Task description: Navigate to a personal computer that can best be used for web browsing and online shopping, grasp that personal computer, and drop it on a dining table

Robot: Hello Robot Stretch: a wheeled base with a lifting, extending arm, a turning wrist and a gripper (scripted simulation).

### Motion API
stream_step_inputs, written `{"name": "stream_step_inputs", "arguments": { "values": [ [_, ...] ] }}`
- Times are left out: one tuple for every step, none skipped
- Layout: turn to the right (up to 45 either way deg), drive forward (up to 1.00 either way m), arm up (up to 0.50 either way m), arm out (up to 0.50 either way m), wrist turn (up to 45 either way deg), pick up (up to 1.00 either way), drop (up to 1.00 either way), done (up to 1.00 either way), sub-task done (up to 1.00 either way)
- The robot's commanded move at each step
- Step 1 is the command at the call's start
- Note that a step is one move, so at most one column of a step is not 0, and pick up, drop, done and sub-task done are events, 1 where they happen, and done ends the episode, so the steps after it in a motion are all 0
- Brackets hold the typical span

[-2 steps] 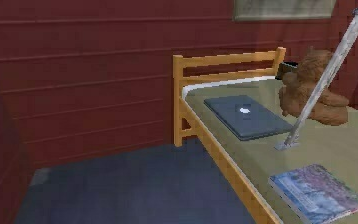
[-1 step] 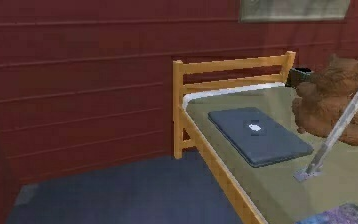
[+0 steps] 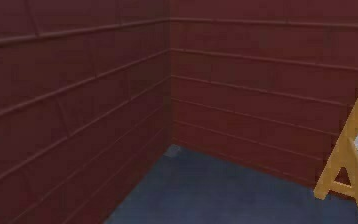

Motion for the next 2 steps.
{"name": "stream_step_inputs", "arguments": {
  "values": [
    [-18.0, 0.00, 0.00, 0.00, 0.0, 0.00, 0.00, 0.00, 0.00],
    [0.0, 0.00, 0.50, 0.00, 0.0, 0.00, 0.00, 0.00, 0.00]
  ]
}}
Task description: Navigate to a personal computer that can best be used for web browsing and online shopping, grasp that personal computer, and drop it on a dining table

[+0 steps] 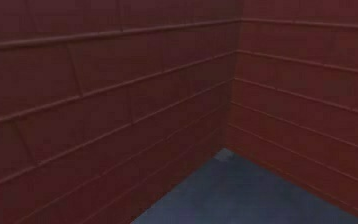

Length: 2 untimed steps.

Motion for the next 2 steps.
{"name": "stream_step_inputs", "arguments": {
  "values": [
    [0.0, 0.00, 0.36, 0.00, 0.0, 0.00, 0.00, 0.00, 0.00],
    [0.0, 0.00, 0.00, 0.48, 0.0, 0.00, 0.00, 0.00, 0.00]
  ]
}}
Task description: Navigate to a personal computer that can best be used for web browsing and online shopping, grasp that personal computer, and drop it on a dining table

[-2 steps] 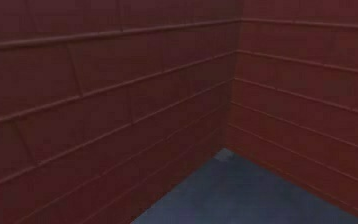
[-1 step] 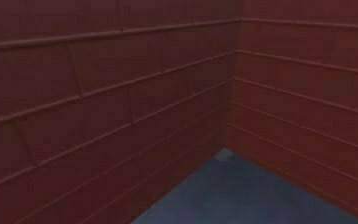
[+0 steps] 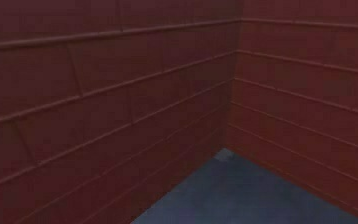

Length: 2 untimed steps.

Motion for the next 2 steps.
{"name": "stream_step_inputs", "arguments": {
  "values": [
    [0.0, 0.00, 0.00, 0.00, 45.0, 0.00, 0.00, 0.00, 0.00],
    [0.0, 0.00, 0.00, 0.00, 45.0, 0.00, 0.00, 0.00, 0.00]
  ]
}}
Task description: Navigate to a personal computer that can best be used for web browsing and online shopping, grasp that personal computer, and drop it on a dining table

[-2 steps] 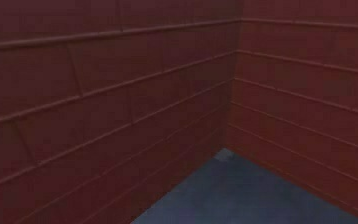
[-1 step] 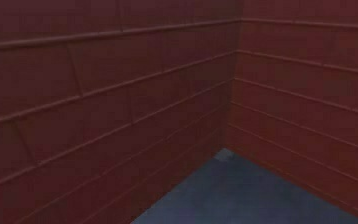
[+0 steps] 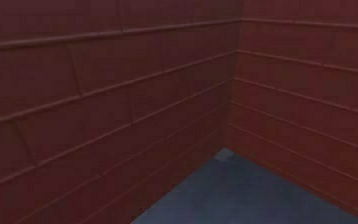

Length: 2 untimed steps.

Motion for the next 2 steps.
{"name": "stream_step_inputs", "arguments": {
  "values": [
    [0.0, 0.00, 0.00, 0.00, 45.0, 0.00, 0.00, 0.00, 0.00],
    [0.0, 0.00, 0.00, 0.00, 24.0, 0.00, 0.00, 0.00, 0.00]
  ]
}}
